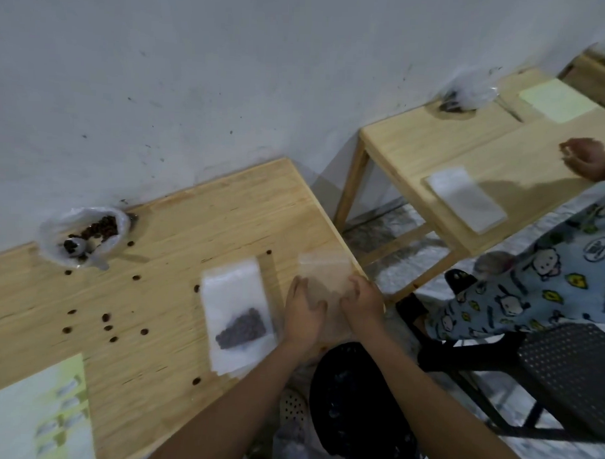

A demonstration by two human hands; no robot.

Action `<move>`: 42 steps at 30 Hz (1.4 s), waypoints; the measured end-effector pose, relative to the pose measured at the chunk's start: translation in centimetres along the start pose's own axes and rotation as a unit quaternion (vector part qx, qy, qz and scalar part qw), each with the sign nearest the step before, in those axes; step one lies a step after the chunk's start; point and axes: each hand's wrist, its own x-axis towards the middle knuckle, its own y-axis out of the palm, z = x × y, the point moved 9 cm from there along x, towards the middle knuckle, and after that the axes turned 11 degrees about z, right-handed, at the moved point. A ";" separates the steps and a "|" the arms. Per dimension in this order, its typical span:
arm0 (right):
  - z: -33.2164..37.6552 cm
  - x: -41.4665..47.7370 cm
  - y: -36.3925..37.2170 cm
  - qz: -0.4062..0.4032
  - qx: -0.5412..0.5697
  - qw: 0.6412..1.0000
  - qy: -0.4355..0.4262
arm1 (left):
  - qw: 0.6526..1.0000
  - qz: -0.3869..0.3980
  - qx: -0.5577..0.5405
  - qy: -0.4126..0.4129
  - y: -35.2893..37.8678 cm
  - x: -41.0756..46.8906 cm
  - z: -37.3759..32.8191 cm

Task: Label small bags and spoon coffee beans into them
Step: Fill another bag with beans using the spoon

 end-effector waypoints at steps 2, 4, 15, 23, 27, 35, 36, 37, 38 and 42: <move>0.0 0.2 -0.4 -0.013 0.022 1.000 -0.008 | 1.000 -0.010 -0.010 0.006 -0.3 0.0 0.0; -0.2 0.3 -0.9 -0.031 0.055 0.998 -0.014 | 0.999 -0.022 -0.029 0.012 -0.7 0.0 0.0; 3.8 -0.1 -4.0 -0.001 0.171 0.981 -0.093 | 0.965 -0.022 -0.244 0.092 -4.1 0.4 -3.5; 15.8 -1.3 -0.4 0.157 0.089 0.950 -0.253 | 0.970 0.031 -0.213 0.111 -16.9 -1.8 -4.8; 22.4 -2.8 4.1 0.171 0.032 0.932 -0.318 | 0.977 -0.005 -0.190 0.099 -23.6 -4.4 -3.0; 34.2 -8.2 13.0 0.149 0.023 0.903 -0.402 | 0.947 -0.177 -0.234 0.131 -34.8 -11.1 1.9; 35.5 -9.0 14.4 0.170 0.031 0.899 -0.402 | 0.947 -0.192 -0.221 0.134 -35.8 -11.7 2.3; 36.7 -9.7 15.8 0.193 0.044 0.896 -0.398 | 0.947 -0.206 -0.204 0.139 -36.8 -12.3 2.5; 37.7 -10.4 17.0 0.219 0.069 0.894 -0.386 | 0.948 -0.217 -0.185 0.142 -37.6 -12.8 2.7; 41.1 -12.7 19.9 0.288 0.172 0.883 -0.327 | 0.948 -0.223 -0.132 0.187 -40.1 -15.0 1.7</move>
